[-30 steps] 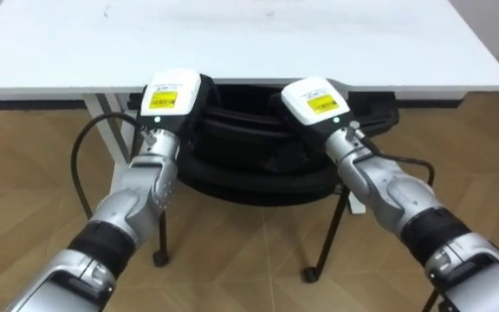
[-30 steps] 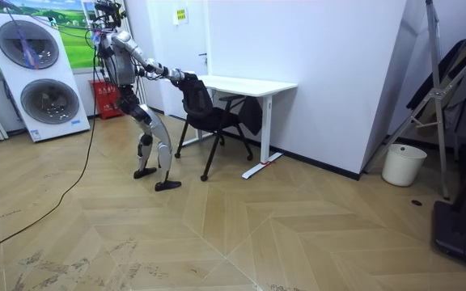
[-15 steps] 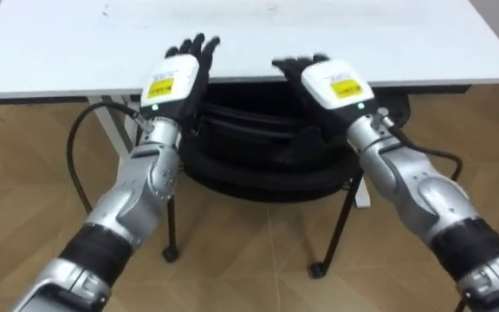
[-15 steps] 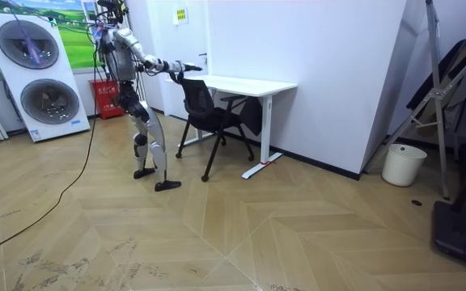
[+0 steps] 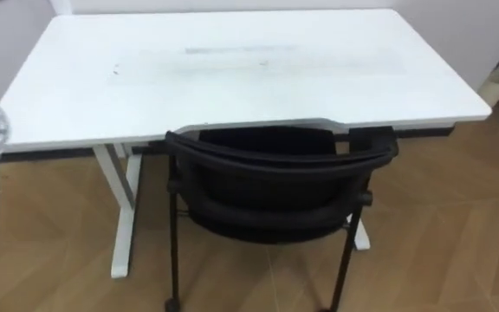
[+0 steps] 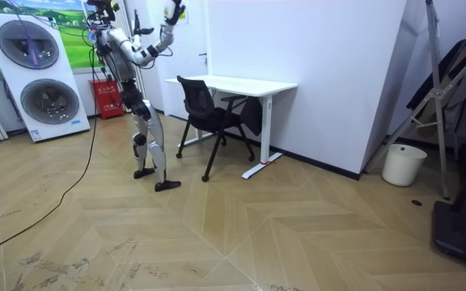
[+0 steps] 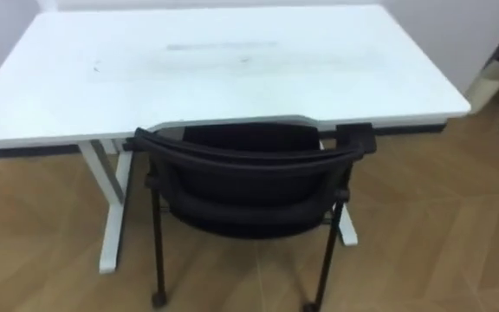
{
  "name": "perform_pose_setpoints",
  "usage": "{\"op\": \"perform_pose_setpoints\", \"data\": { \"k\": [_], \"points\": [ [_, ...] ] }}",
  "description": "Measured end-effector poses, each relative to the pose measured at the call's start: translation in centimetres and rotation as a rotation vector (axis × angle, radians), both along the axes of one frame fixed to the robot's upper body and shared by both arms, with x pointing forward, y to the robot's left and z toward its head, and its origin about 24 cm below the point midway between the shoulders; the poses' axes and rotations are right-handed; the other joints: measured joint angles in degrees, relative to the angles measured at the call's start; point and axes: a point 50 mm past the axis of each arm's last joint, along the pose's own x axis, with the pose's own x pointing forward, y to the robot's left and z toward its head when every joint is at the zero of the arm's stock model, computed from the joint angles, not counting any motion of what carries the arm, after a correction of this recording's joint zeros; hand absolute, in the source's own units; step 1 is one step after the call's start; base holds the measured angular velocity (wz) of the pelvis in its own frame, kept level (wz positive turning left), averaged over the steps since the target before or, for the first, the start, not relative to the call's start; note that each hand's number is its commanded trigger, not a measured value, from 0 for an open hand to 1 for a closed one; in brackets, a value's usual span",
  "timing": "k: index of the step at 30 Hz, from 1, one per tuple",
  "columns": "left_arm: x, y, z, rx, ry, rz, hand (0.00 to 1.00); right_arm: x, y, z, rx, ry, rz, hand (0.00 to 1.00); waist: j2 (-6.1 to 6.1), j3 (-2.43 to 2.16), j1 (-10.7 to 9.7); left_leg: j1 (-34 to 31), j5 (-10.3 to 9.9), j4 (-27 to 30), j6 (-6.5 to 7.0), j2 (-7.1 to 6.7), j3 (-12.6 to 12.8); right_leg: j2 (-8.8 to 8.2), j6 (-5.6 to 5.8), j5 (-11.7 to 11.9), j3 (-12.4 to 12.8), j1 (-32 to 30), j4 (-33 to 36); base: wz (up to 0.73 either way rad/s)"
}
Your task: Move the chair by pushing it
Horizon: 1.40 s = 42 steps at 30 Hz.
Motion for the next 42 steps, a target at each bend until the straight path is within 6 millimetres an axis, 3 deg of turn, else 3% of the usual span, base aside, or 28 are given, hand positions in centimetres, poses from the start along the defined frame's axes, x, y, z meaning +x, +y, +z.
{"op": "perform_pose_setpoints", "data": {
  "k": [1, 2, 4, 5, 10, 13, 16, 18, 19, 21, 22, 23, 24, 26, 28, 33, 37, 40, 42],
  "points": [
    [-0.7, 0.7, -0.6, -0.019, 0.009, 0.030, 0.00, -0.7, -0.6, -0.3, 0.029, -0.015, -0.019, 0.00, -0.05, 0.15, -0.3, 0.0, -0.1, 0.0, -0.01, -0.02, 0.1, 0.00, 0.03, -0.1, 0.2, -0.1, 0.0, -0.11],
    [-2.3, 2.0, -1.8, -0.073, 0.027, 0.095, 0.00, -2.0, -1.6, -0.8, 0.078, -0.043, -0.059, 0.00, -0.17, 0.57, -0.9, -0.2, -0.2, 0.0, 0.04, -0.01, 0.6, 0.02, 0.02, -0.2, 0.6, -0.8, 0.3, -0.18],
    [-3.9, 3.1, -3.1, -0.150, 0.015, 0.171, 0.00, -3.4, -2.7, -1.1, 0.150, -0.104, -0.097, 0.00, 0.09, 0.77, -1.5, -0.7, -0.4, 0.1, 0.36, -0.01, 1.5, 0.05, 0.01, -0.2, 1.4, -1.9, 0.6, -0.21],
    [-4.7, 3.6, -3.6, -0.164, 0.004, 0.217, 0.00, -4.1, -3.2, -1.2, 0.194, -0.144, -0.108, 0.00, -0.43, 1.23, -2.1, -0.8, -0.5, 0.0, 0.39, -0.02, 1.8, 0.08, -0.02, -0.3, 1.8, -2.3, 1.0, -0.15],
    [-7.0, 4.6, -5.3, -0.242, -0.010, 0.312, 0.00, -7.2, -4.7, -3.0, 0.273, -0.196, -0.214, 0.00, -0.85, 0.94, -3.3, -0.6, -1.1, -0.3, 0.19, 0.01, 2.1, 0.28, 0.18, -0.6, 2.1, -2.1, 0.8, -0.04],
    [-8.2, 5.4, -8.3, -0.379, 0.031, 0.362, 0.00, -8.9, -5.1, -6.2, 0.422, -0.197, -0.247, 0.00, -0.17, 0.60, -3.7, 0.1, -1.4, -0.5, 0.51, 0.04, 2.1, 0.37, 0.30, -0.9, 2.2, -1.4, 0.5, 0.00],
    [-9.4, 5.8, -11.9, -0.534, 0.105, 0.412, 0.00, -11.1, -5.7, -11.2, 0.656, -0.151, -0.291, 0.00, 0.15, 0.60, -3.5, 0.6, -2.0, -0.8, 0.54, 0.03, 2.0, 0.37, 0.27, -1.6, 2.1, -1.1, 0.8, 0.01],
    [-10.8, 5.8, -15.8, -0.665, 0.222, 0.454, 0.00, -13.8, -6.3, -16.1, 0.888, -0.080, -0.358, 0.00, 0.55, 0.52, -2.9, 0.6, -2.6, -0.7, 0.52, 0.08, 1.9, 0.37, 0.32, -2.2, 2.0, -1.1, 1.1, 0.00],
    [-11.2, 5.6, -16.8, -0.698, 0.254, 0.460, 0.00, -14.6, -6.2, -17.4, 0.951, -0.072, -0.374, 0.00, 0.52, 0.43, -2.8, 0.7, -2.8, -0.8, 0.50, 0.11, 1.9, 0.38, 0.30, -2.3, 2.0, -1.1, 1.1, 0.00],
    [-13.3, 4.4, -20.9, -0.839, 0.382, 0.489, 0.00, -17.8, -5.0, -23.0, 1.196, -0.030, -0.454, 0.00, 0.55, 0.58, -2.4, 0.7, -3.4, -0.7, 0.61, 0.11, 1.8, 0.33, 0.52, -2.9, 2.0, -1.0, 1.3, 0.04],
    [-13.8, 4.1, -22.0, -0.878, 0.415, 0.500, 0.00, -18.5, -4.5, -24.4, 1.261, -0.018, -0.472, 0.00, 0.62, 0.53, -2.4, 0.7, -3.6, -0.7, 0.62, 0.12, 1.8, 0.32, 0.57, -3.1, 2.0, -1.0, 1.4, 0.04],
    [-14.9, 3.6, -23.9, -0.942, 0.488, 0.523, 0.00, -19.7, -3.4, -27.1, 1.385, 0.017, -0.500, 0.00, 0.90, 0.59, -2.6, 0.7, -4.0, -0.3, 0.62, 0.14, 1.6, 0.25, 0.66, -3.6, 1.8, -1.0, 1.9, 0.08],
    [-16.3, 3.0, -25.9, -0.984, 0.597, 0.541, 0.00, -20.9, -2.1, -29.5, 1.485, 0.078, -0.525, 0.00, 0.91, 0.32, -2.8, 0.7, -4.4, -0.3, 0.62, 0.14, 1.3, 0.18, 0.83, -4.0, 1.6, -0.8, 1.9, 0.10],
    [-18.5, 1.9, -28.3, -1.070, 0.723, 0.557, 0.00, -22.7, -0.1, -32.3, 1.626, 0.134, -0.541, 0.00, 1.35, 0.30, -2.9, 1.1, -4.7, -0.4, 0.66, 0.13, 1.5, 0.14, 1.02, -4.4, 1.6, -0.5, 1.9, 0.02],
    [-22.2, 0.3, -31.2, -1.164, 0.925, 0.579, 0.00, -25.0, 2.2, -34.7, 1.749, 0.276, -0.547, 0.00, 1.85, 0.18, -3.2, 1.5, -5.4, -0.5, 0.74, 0.13, 1.8, 0.17, 1.26, -4.9, 1.9, -0.4, 2.1, -0.07],
    [-28.8, -3.8, -34.4, -1.414, 1.201, 0.610, 0.00, -29.1, 6.8, -37.5, 1.970, 0.537, -0.572, 0.00, 2.09, 0.07, -3.6, 3.3, -6.7, -0.3, 1.01, 0.22, 2.1, 0.18, 1.73, -5.5, 2.0, 1.5, 1.9, -0.02],
    [-29.6, -6.0, -35.6, -1.536, 1.340, 0.537, 0.00, -27.6, 9.2, -38.9, 2.056, 0.767, -0.433, 0.00, 2.06, 0.18, -3.5, 4.1, -6.9, -0.3, 1.14, 0.09, 2.6, 0.11, 1.85, -5.5, 2.2, 2.0, 1.9, -0.06],
    [-27.1, -7.1, -36.5, -1.545, 1.428, 0.371, 0.00, -24.5, 10.0, -39.7, 2.072, 0.869, -0.273, 0.00, 2.59, 0.48, -3.6, 4.1, -7.0, -0.2, 1.03, 0.10, 2.6, 0.15, 1.77, -5.3, 2.2, 2.0, 1.9, 0.00],
    [-24.3, -7.6, -37.0, -1.542, 1.444, 0.237, 0.00, -21.8, 10.3, -40.0, 2.064, 0.901, -0.144, 0.00, 3.02, 0.73, -3.6, 4.0, -7.1, -0.2, 0.78, 0.17, 2.6, 0.25, 1.70, -5.2, 2.2, 2.0, 1.9, 0.00]
  ]
}}
